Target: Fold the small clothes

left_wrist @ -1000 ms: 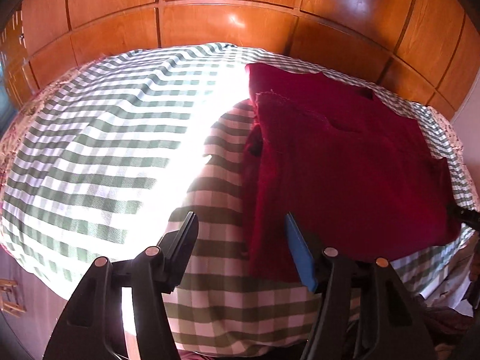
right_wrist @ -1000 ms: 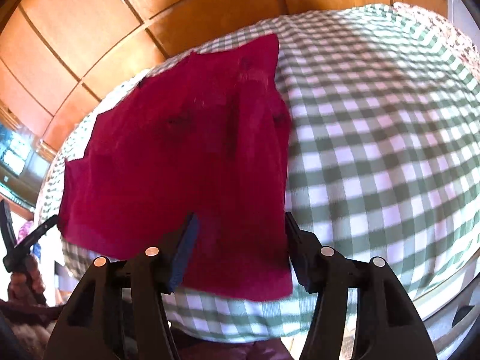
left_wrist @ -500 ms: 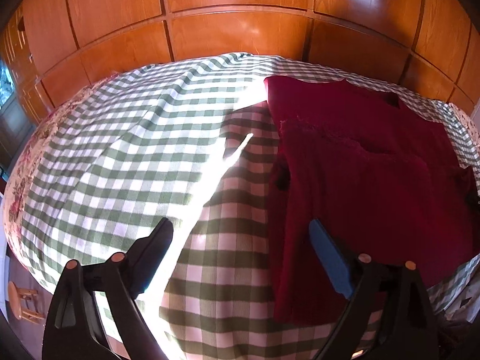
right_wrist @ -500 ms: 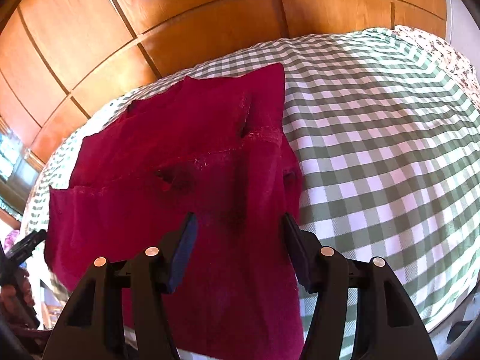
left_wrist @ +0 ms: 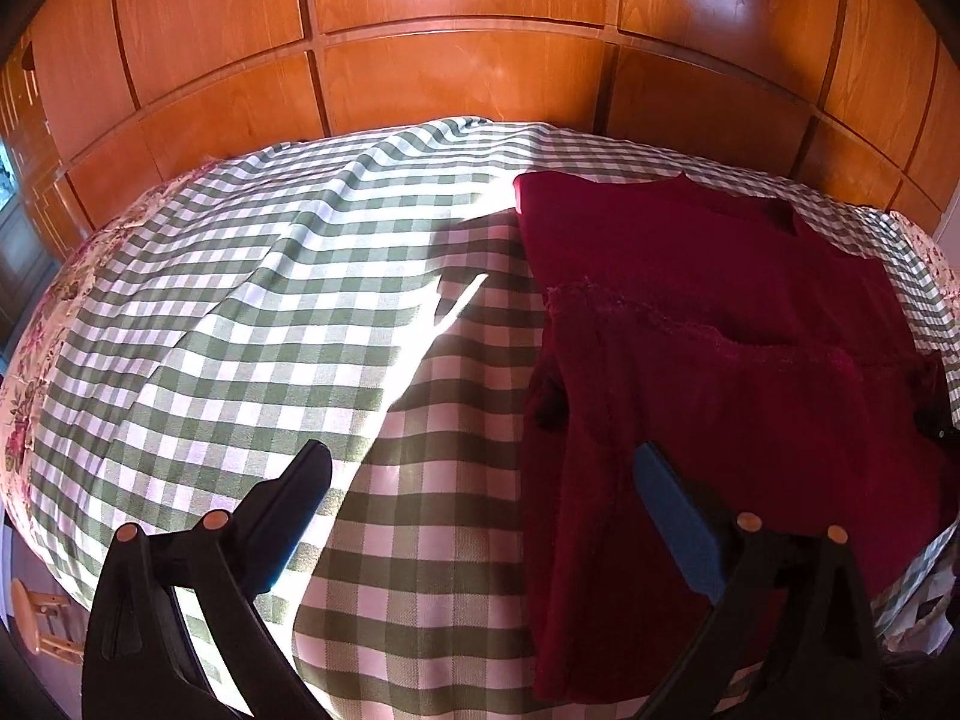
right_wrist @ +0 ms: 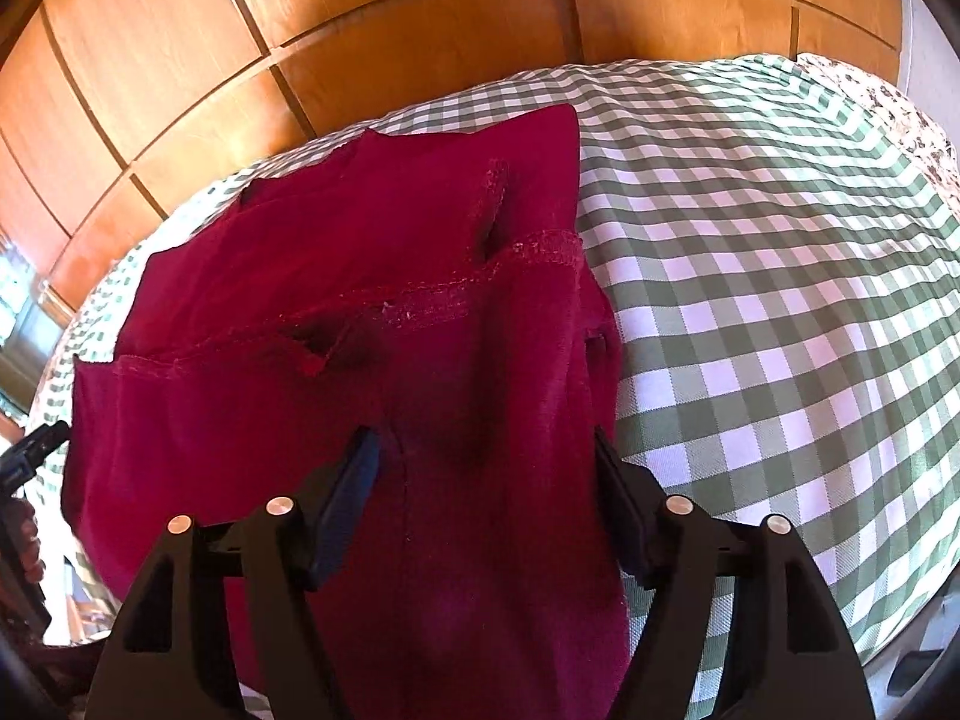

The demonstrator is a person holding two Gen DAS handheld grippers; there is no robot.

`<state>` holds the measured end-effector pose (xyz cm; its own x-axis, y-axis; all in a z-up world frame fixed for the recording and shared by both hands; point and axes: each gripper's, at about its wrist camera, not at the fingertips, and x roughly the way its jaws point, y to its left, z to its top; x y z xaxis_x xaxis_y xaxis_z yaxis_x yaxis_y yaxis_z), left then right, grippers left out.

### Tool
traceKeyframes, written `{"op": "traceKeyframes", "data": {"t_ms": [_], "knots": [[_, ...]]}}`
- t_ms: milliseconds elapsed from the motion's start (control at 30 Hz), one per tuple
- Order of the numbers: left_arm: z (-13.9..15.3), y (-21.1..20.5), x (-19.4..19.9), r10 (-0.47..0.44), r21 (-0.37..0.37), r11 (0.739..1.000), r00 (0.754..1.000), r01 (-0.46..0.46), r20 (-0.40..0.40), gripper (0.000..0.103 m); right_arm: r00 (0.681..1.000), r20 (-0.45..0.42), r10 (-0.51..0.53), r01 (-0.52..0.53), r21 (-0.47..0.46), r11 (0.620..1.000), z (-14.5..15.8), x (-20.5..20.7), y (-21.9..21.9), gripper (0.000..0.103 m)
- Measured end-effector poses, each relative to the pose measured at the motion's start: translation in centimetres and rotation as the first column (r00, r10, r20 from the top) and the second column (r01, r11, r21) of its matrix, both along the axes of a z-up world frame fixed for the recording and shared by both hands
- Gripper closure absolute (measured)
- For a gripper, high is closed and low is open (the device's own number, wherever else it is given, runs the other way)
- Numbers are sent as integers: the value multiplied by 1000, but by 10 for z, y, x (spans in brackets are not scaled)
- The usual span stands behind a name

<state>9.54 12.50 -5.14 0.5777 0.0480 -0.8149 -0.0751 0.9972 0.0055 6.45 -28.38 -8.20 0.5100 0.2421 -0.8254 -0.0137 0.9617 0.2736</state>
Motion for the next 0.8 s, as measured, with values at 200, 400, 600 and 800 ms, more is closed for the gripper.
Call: {"op": "traceKeyframes", "data": {"t_ms": [200,400,600,800], "knots": [[5,17,0,-20,-56,998,999,21,31,3,1000,0,6,-6,-17,1000,0,1,4,30],[13,42,-6,26,-138,990,998,-19,49,3,1000,12,-10,10,-11,1000,11,-1,-6,30],[10,42,-6,14,-175,985,999,-5,48,3,998,51,-41,42,-12,999,23,-5,-21,30],[13,24,-3,-82,-203,975,995,91,52,16,997,71,-32,35,-32,999,25,6,-18,43]]}}
